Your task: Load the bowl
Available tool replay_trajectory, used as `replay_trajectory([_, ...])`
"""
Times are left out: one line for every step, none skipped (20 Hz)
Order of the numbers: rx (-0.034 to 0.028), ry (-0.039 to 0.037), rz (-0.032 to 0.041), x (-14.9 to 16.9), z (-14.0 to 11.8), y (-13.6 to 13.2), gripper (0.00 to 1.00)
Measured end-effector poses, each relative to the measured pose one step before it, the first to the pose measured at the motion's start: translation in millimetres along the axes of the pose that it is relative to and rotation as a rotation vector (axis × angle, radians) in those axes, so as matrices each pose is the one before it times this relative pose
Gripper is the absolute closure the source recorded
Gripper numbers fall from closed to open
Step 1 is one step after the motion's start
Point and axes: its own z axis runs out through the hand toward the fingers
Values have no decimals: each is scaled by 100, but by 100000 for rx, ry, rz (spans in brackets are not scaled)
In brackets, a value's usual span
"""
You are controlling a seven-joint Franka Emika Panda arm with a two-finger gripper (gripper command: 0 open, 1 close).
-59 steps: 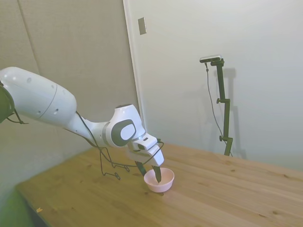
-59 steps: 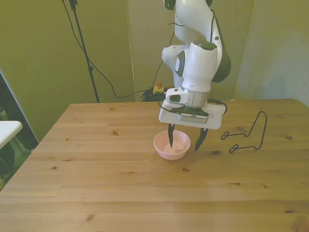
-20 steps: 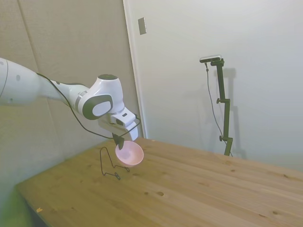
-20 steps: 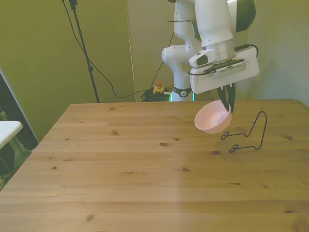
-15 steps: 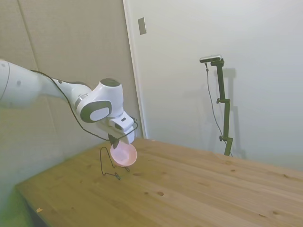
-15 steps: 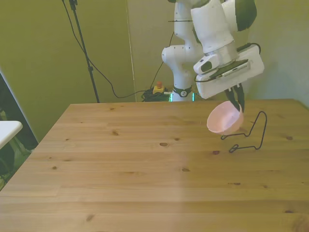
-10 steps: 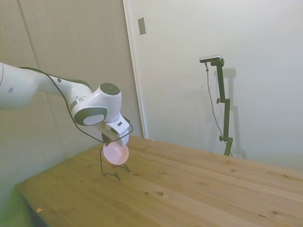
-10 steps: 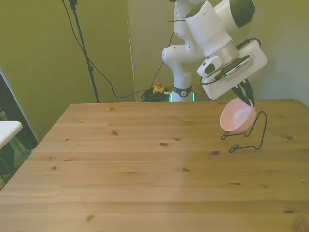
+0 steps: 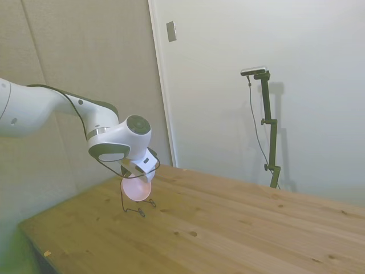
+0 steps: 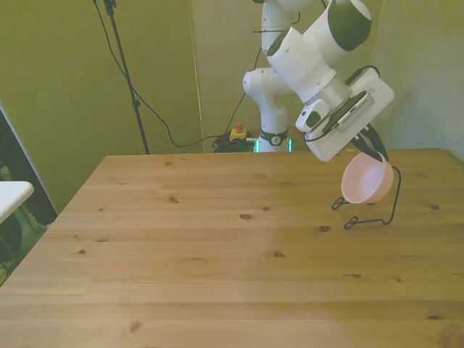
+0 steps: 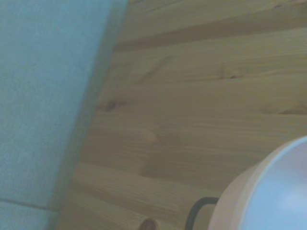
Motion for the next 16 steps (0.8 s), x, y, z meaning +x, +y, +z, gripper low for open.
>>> replay_trajectory([1483,-1106,-357,181,107,407,100])
replay_trajectory([1408,-1055,-533,146,72,385,100])
replay_trajectory([929,-362,-241,161,67,324,100])
replay_trajectory([1048,-827,-319,118,58,222,100])
replay_trajectory([757,-520,-216,106,65,168,100])
replay_trajectory([393,-288,-213,110,114,141,100])
replay_trajectory([929,-675,-287,71,139,82,100])
replay_trajectory([630,-666,-224,76,143,36,100])
replay_trajectory([572,-284,-206,117,114,-12,100])
replay_trajectory([606,-548,-417,110,78,-56,100])
replay_trajectory([641,-664,-269,79,54,-82,100])
replay_trajectory([594,-240,-232,116,70,-76,100])
replay_trajectory([674,-523,-246,119,95,-31,100])
replay_trajectory([461,-710,55,125,119,38,100])
replay_trajectory([340,-250,28,188,104,75,100])
replay_trajectory([128,-151,209,189,97,134,100])
